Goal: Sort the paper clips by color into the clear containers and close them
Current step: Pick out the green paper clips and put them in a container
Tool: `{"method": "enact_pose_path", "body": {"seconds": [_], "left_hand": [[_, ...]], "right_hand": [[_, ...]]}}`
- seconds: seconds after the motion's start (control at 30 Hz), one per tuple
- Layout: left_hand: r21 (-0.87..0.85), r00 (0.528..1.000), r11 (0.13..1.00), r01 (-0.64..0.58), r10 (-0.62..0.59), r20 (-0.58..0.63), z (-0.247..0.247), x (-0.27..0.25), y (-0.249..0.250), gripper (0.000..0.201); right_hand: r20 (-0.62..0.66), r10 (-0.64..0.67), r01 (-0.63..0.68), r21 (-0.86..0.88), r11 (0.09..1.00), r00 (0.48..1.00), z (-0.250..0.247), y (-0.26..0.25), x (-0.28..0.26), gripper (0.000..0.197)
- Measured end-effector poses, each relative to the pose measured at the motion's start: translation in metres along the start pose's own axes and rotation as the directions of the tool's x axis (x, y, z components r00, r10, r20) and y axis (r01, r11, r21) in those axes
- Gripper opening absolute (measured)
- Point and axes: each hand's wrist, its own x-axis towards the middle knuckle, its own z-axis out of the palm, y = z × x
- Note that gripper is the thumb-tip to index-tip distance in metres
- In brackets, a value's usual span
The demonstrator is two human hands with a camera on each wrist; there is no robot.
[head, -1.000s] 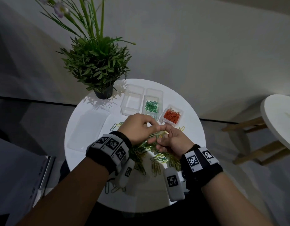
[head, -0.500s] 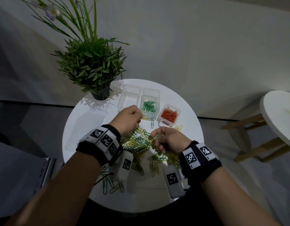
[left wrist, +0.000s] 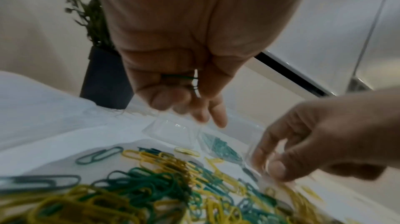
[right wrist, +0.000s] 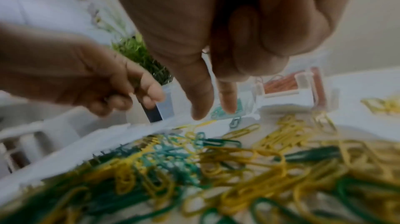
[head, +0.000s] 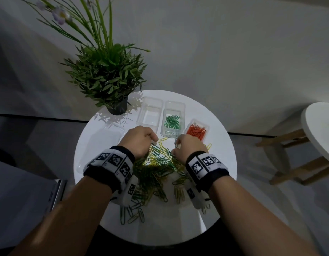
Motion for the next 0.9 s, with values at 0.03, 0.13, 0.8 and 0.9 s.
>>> {"method": "enact_pose_path", "body": {"seconds": [0.03, 0.13, 0.8, 0.9], "left_hand": [[0.099, 0.999, 0.994, -0.053, 0.053, 0.005, 0.002, -0.001, 0.004, 0.032], [0.378, 0.981, 0.906, -0.190, 0.165, 0.099, 0.016, 0.001, 0.011, 0.031], [0.249, 0.962, 0.948, -0.198, 0.139, 0.235, 0.016, 0.023, -0.014, 0.006], [-0.069, 0.972, 0.991, -0.116, 0.128, 0.199, 0.008, 0.021, -0.021, 0.004]], "right_hand": [[-0.015, -0.002, 0.001, -0.059, 0.998, 1.000, 0.002, -0.003, 0.003, 0.023], [-0.029, -0.010, 0.006, -0.134, 0.991, 1.000, 0.003, -0.007, 0.005, 0.019], [-0.003, -0.124, 0.121, -0.164, 0.979, 0.992, 0.001, 0.011, -0.004, 0.021], [-0.007, -0.137, 0.134, -0.172, 0.976, 0.991, 0.004, 0.012, -0.001, 0.017]]}}
